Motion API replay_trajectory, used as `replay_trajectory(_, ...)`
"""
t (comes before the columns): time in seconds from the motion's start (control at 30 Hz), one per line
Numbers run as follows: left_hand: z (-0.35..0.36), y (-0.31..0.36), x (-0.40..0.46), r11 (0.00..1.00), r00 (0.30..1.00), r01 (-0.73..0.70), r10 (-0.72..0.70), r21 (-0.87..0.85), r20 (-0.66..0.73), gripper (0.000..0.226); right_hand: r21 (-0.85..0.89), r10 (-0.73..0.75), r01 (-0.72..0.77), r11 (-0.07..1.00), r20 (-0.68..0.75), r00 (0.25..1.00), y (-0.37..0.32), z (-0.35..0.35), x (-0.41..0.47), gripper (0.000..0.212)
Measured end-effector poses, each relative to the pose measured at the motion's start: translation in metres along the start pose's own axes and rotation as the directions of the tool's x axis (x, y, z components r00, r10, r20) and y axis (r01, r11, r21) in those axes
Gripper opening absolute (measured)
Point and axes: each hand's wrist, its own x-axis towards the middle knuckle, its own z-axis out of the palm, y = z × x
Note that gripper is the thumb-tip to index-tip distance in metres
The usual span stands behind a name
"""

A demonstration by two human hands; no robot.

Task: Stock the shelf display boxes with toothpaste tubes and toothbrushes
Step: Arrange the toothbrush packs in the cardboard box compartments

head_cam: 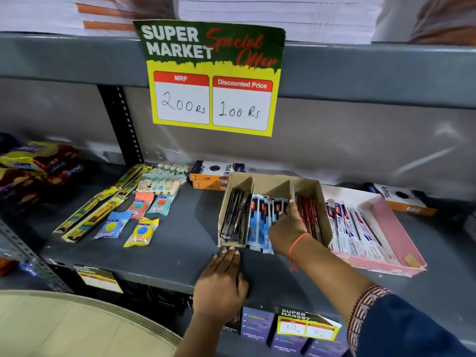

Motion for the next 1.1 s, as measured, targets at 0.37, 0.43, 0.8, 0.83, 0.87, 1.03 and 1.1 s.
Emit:
replay_trajectory(0.37,0.0,0.001,0.0,1.0,1.0,-0.001,0.001,0.018,0.013,0.052,0.133,0.014,-0.003,0.991,-0.079,0.997,-0.008,0.003,-0.003,0.039)
replay_trajectory(0.43,0.0,0.001,0.001,1.0,1.0,0.0,-0.001,0.018,0.017,0.053,0.162,0.016,0.0,0.987,-0.095,0.995,-0.007,0.002,-0.003,0.043)
replay_trajectory(0.8,-0.005,0.007,-0.002,0.999,0.999,0.026,-0.027,0.04,0.023,0.051,0.275,0.029,0.021,0.961,-0.176,0.984,-0.017,0.002,-0.002,0.062)
replay_trajectory(0.83,-0.004,0.01,-0.004,0.999,1.0,0.023,-0.024,0.037,0.021,0.05,0.307,0.031,0.036,0.951,-0.212,0.977,-0.015,0.003,-0.006,0.065)
replay_trajectory(0.87,-0.004,0.013,-0.006,0.999,0.999,0.025,-0.026,0.036,0.027,0.049,0.351,0.037,0.055,0.935,-0.25,0.968,-0.013,0.003,-0.012,0.067)
replay_trajectory(1.03,0.009,0.04,-0.01,1.0,0.998,-0.001,0.0,0.027,0.065,0.048,0.554,0.267,0.041,0.832,-0.464,0.845,0.023,0.007,-0.044,0.044)
replay_trajectory(1.1,0.018,0.057,-0.007,0.999,0.996,-0.032,0.031,0.009,0.087,0.048,0.636,0.414,0.001,0.771,-0.503,0.758,0.049,0.018,-0.051,0.033)
